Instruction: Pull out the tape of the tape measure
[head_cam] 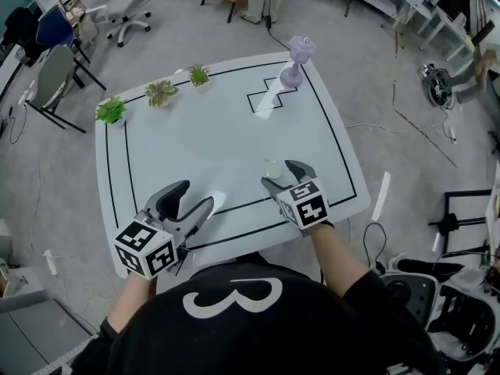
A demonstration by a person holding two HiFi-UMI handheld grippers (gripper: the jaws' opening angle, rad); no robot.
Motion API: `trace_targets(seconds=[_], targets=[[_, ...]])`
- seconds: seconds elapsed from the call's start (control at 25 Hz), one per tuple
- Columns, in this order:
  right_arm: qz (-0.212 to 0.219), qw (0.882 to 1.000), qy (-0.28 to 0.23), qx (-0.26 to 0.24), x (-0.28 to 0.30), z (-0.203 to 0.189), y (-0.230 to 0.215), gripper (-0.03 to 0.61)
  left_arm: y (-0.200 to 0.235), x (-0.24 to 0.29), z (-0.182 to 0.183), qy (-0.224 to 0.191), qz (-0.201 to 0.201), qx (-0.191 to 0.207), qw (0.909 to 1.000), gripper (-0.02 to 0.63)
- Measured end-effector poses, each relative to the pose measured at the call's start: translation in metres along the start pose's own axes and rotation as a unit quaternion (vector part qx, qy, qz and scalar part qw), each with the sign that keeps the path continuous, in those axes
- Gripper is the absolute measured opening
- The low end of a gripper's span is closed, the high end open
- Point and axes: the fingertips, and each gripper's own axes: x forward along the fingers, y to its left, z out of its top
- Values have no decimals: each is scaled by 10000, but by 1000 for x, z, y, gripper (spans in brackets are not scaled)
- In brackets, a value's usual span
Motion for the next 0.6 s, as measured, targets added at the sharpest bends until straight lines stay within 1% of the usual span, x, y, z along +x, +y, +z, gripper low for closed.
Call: trace_targets(seconds=[0.28,0.44,0.6], targets=[[237,9988,412,-122,16,-11,-3,311,6,4,4,-22,218,-25,9998,262],[348,9976,522,-294,17,-11,-3,309,9,9,8,-57,311,-40,9995,262],[451,9963,602,-419,19,-10,-3,284,10,13,9,-84,380,-37,9992,262]])
